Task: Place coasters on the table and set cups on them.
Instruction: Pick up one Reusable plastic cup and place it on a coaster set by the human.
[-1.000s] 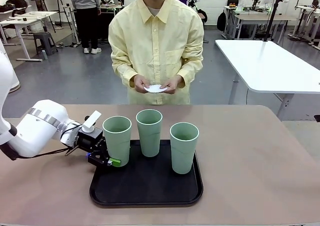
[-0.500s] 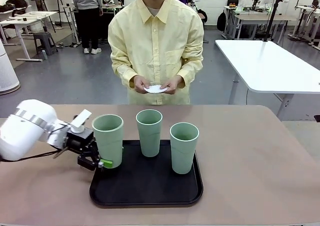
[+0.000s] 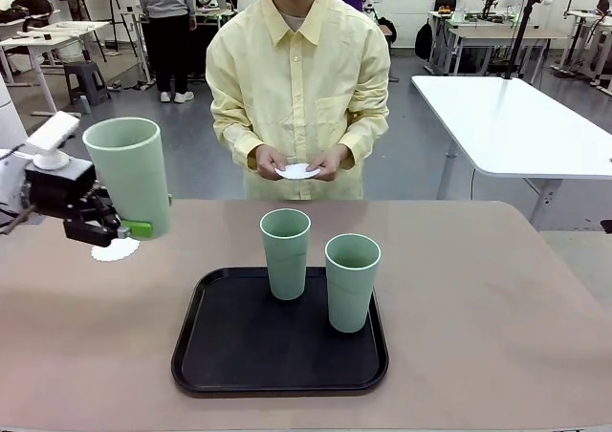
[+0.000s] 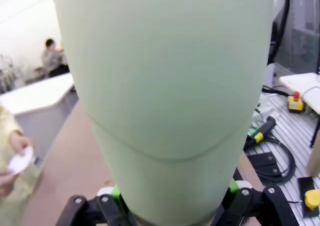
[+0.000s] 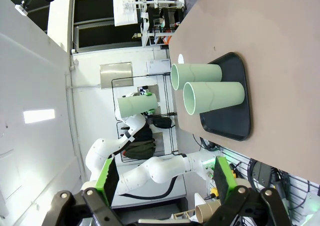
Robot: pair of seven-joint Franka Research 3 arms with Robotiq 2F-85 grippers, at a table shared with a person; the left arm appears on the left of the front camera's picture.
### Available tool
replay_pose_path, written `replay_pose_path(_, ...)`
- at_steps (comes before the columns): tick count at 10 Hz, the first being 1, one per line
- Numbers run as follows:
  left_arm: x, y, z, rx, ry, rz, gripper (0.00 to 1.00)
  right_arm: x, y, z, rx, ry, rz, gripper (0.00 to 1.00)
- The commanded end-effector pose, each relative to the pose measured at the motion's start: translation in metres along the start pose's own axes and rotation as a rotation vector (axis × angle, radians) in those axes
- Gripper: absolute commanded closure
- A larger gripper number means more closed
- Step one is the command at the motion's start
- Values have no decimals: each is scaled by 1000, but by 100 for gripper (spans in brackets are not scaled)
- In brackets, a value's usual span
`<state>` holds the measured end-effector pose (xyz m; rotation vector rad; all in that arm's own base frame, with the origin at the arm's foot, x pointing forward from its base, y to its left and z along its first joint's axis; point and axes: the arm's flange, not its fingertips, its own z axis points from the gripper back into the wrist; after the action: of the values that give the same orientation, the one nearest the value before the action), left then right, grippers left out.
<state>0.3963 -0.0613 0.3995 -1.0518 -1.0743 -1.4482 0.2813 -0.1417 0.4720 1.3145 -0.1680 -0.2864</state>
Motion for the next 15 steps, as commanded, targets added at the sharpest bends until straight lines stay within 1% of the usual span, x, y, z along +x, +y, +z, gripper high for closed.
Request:
replay_pose_path(1,-7,-2,4,-8,13,77,81,0,1,0,6,-2,3,0)
replay_pose_path(2,-6,-6,6,-38,9,91,81,0,1,0,6,-2,3,0)
replay_pose_path(3,-2,0,8,13,6,30,81,0,1,0,6,-2,3,0)
replay_pose_path(7,-2,0,8,13,6,30,81,0,1,0,6,-2,3,0)
replay_pose_path(8,-5,-2,8,3,14,50,23,0,1,0,6,-2,3,0)
replay_pose_path(9,-3,16,34,38,53,-24,23,0,1,0,6,-2,3,0)
replay_pose_path(10,-2,33,62,121,92,-69,23,0,1,0,6,-2,3,0)
replay_pose_path(11,-4,47,94,185,82,-70,23,0,1,0,6,-2,3,0)
replay_pose_path(13,-19,61,150,269,48,-60,23,0,1,0,6,-2,3,0)
replay_pose_path(15,-45,65,185,329,-12,-6,23,0,1,0,6,-2,3,0)
